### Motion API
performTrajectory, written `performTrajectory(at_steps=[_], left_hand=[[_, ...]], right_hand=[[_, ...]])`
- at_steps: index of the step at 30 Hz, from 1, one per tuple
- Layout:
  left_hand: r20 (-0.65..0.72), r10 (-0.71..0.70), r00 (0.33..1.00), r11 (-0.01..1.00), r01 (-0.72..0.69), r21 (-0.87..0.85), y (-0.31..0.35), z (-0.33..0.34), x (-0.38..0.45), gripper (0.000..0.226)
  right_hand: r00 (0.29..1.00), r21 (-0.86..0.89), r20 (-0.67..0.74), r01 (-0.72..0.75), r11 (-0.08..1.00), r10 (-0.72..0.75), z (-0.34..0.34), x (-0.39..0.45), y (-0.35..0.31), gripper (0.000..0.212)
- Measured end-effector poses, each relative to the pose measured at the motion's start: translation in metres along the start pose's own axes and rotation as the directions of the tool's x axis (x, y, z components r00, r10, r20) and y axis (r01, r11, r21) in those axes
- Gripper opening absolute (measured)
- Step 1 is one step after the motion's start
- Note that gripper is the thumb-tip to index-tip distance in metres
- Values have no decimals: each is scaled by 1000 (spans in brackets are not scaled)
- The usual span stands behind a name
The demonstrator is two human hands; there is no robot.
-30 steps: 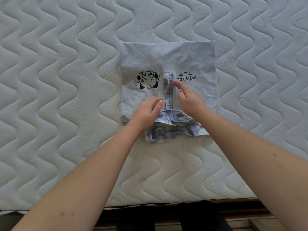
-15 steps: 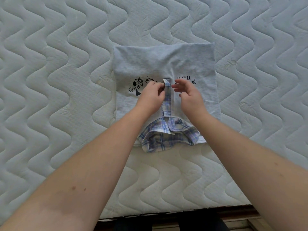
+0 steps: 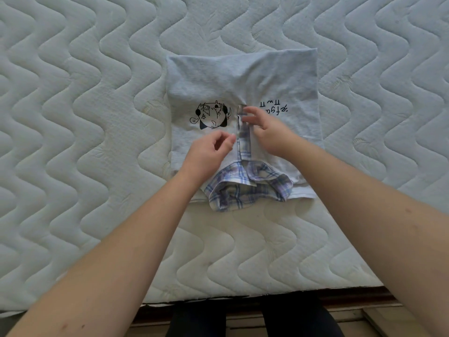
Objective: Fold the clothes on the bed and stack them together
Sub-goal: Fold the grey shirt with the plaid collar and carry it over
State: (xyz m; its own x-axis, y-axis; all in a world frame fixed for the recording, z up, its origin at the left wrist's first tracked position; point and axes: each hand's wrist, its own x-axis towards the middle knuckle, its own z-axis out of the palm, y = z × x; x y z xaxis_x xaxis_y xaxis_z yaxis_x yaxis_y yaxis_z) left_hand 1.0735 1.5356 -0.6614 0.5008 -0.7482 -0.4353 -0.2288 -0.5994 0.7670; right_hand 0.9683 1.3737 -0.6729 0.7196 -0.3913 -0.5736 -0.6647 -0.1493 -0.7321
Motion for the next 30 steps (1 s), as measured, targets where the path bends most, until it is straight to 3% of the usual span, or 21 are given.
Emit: performTrajectory(at_steps=[1,3,5,6,8,10,12,13,15,19,23,27,30], left_hand=[[72,18,997,1000,-19,12,-4,0,-9,15],[212,93,973,990,-113,86,-10,2,-26,35],[284,170,944,949,-235,212,-19,8,-37,57],[280,194,940,925,-270,268,-23,12,-42,54],[187,223,957,909,-273,316,-25,20,-48,28],[65,213,975,945,-222,241,-22,26,-48,16],[-24,103,994,987,-99,129,-17,27,-43,25],[-45,37,998,993,-32,115,-15,26,-38,31],[-89,-62,994,989,73,127,-13,24,-26,37],[-195,-161,968,975,186,118,-9,22,-1,20],[-210,-109,972,975,146,166,-10,31,5,15],[-206,-43,978,977,84,196,-13,32,-10,29],[-259,-29,965,980,79,182,-14,24,-34,38]], right_hand=[[1000,8,-26,14,1000,-14,-3,-8,2,48],[998,-39,-33,51,998,-53,-6,-29,12,47],[997,-124,35,76,989,-72,-7,-54,24,64],[995,-169,83,76,983,-62,-6,-66,31,75],[989,-330,138,104,938,-62,1,-83,45,73],[992,-422,65,123,898,-106,11,-91,60,42],[990,-302,-105,59,952,-94,17,-91,65,14],[986,-205,-162,9,979,-43,17,-89,64,12],[975,-106,-218,-60,993,35,15,-78,61,27],[954,-128,-277,-158,979,118,12,-56,54,19],[925,-310,-374,-194,931,68,22,-51,53,27],[877,-235,-480,-150,960,20,23,-67,56,38],[834,-148,-552,-122,981,21,22,-93,62,30]])
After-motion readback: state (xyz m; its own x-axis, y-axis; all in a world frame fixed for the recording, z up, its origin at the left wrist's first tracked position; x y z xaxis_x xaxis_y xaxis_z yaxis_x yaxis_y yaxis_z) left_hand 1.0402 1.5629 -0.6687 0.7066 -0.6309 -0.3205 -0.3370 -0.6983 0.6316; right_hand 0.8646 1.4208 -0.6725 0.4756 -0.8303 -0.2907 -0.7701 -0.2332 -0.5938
